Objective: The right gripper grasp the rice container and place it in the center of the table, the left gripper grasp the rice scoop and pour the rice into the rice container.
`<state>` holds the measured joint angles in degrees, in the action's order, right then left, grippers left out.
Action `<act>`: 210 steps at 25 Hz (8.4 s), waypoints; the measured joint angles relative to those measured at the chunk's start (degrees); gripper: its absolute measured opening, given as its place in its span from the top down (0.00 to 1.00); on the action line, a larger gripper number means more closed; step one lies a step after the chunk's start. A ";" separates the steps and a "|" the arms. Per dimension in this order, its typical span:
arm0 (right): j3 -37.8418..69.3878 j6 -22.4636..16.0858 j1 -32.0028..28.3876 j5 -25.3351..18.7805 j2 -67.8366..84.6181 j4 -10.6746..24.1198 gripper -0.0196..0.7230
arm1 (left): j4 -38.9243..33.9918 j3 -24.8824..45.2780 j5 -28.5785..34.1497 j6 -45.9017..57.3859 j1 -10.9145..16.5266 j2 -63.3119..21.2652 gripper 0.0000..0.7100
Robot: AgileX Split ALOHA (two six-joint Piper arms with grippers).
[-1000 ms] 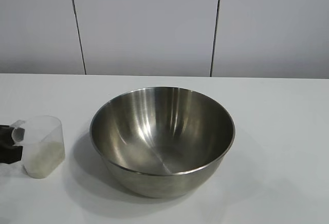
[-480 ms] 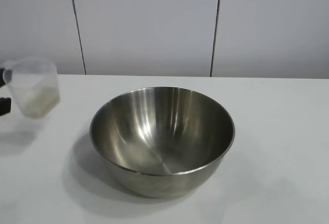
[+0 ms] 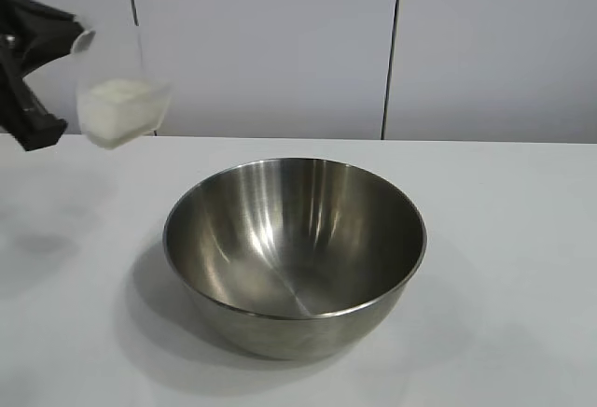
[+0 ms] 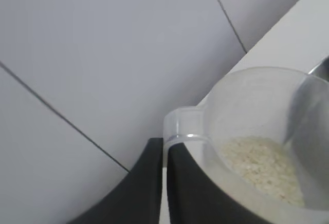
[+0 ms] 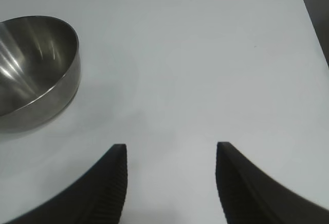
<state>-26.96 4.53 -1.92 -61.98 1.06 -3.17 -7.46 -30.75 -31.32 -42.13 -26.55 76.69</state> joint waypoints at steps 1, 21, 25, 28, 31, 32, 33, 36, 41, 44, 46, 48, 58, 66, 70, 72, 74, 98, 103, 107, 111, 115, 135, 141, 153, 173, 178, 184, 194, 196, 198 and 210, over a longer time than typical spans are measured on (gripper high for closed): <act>0.00 0.00 0.00 0.00 0.00 0.00 0.49 | 2.43 -0.92 0.56 -5.00 -2.48 0.08 0.99; 0.00 0.00 0.00 0.00 0.00 0.00 0.49 | 34.85 -7.35 -25.53 -88.41 -26.10 20.63 0.99; 0.00 0.00 0.00 0.00 0.00 0.00 0.49 | 34.91 -7.69 -26.11 -93.96 -26.15 20.63 0.99; 0.00 0.00 0.00 0.00 0.00 0.00 0.49 | 34.91 -7.69 -26.11 -96.33 -26.15 20.63 0.99; 0.00 0.00 0.00 0.00 0.00 0.00 0.49 | 34.91 -7.74 -26.11 -97.49 -26.15 20.63 0.99; 0.00 0.00 0.00 0.00 0.00 0.00 0.49 | 34.91 -7.75 -26.11 -97.55 -26.15 20.63 0.99; 0.00 0.00 0.00 0.00 0.00 0.00 0.49 | 34.91 -7.75 -26.11 -97.63 -26.15 20.63 0.99; 0.00 0.00 0.00 0.00 0.00 0.00 0.49 | 34.91 -7.75 -26.11 -97.64 -26.15 20.63 0.99; 0.00 0.00 0.00 0.00 0.00 0.00 0.49 | 35.36 -7.75 -26.11 -96.45 -26.15 20.63 0.99; 0.00 0.00 0.00 0.00 0.00 0.00 0.49 | 38.12 -7.75 -27.52 -90.94 -26.15 20.63 0.99; 0.00 0.00 0.00 0.00 0.00 0.00 0.49 | 40.81 -7.75 -28.81 -87.31 -26.15 20.63 0.99; 0.00 0.00 0.00 0.00 0.00 0.00 0.49 | 43.57 -7.75 -30.32 -82.62 -26.15 20.63 0.99; 0.00 0.00 0.00 -0.01 0.00 0.00 0.49 | 60.98 -7.59 -33.80 -49.77 -21.61 19.27 0.99; 0.00 0.00 0.00 -0.01 0.00 0.00 0.49 | 56.87 -1.28 -26.52 -21.34 -5.76 10.99 0.99; 0.00 0.00 0.00 -0.01 0.00 0.00 0.49 | 40.17 2.62 -16.19 0.88 4.75 8.02 0.99; 0.00 0.00 0.00 -0.01 0.00 0.00 0.49 | 27.26 4.04 -12.91 12.81 10.13 7.85 0.99; 0.00 0.00 0.00 -0.01 0.00 0.00 0.49 | 14.73 5.13 -11.06 24.56 14.61 7.85 0.99; 0.00 0.00 0.00 -0.02 0.00 0.00 0.49 | -15.55 5.95 -29.97 47.16 27.30 35.33 0.99; 0.00 0.00 0.00 -0.02 0.00 0.00 0.49 | -16.59 5.95 -27.43 44.69 27.30 35.33 0.99; 0.00 0.00 0.00 -0.02 0.00 0.00 0.49 | -16.88 5.95 -27.03 44.03 27.30 35.33 0.99; 0.00 0.00 0.00 0.02 0.00 0.00 0.49 | -17.30 5.95 -25.97 43.16 27.30 35.33 0.99; 0.00 0.00 0.00 0.02 0.00 0.00 0.49 | -17.46 5.95 -24.64 42.94 27.30 35.33 0.99; 0.00 0.00 0.00 0.02 0.00 0.00 0.49 | -16.67 8.76 -23.13 44.38 27.30 35.33 0.58; 0.00 0.00 0.00 -0.05 0.00 0.00 0.49 | -12.70 12.46 -27.64 44.38 27.30 35.26 0.57; 0.00 0.00 0.00 -0.05 0.00 0.00 0.49 | -12.44 9.09 -17.26 52.16 40.85 21.72 0.57; 0.00 0.00 0.00 0.01 0.00 0.00 0.49 | -26.61 0.14 32.57 76.80 36.65 -39.85 0.57; 0.00 0.00 0.00 0.01 0.00 0.00 0.49 | -22.13 -4.31 52.91 64.28 26.93 -55.89 0.57; 0.00 0.00 0.00 0.01 0.00 0.00 0.49 | -2.72 -5.41 81.19 41.30 24.67 -68.43 0.57; 0.00 0.00 0.00 0.01 0.00 0.00 0.49 | 8.64 -0.67 99.27 37.63 24.67 -77.60 0.57; 0.00 0.00 0.00 0.01 0.00 0.00 0.49 | 8.75 0.92 99.27 38.40 24.67 -77.60 0.57; 0.00 0.00 0.00 0.01 0.00 0.00 0.49 | 9.25 1.60 98.17 38.83 24.67 -77.60 0.57; 0.00 0.00 0.00 -0.04 0.00 -0.05 0.49 | 10.03 3.16 96.40 39.60 24.67 -77.60 0.57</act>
<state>-26.96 4.53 -1.92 -62.02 1.06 -3.22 2.57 -27.59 65.07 -2.53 -1.88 -0.91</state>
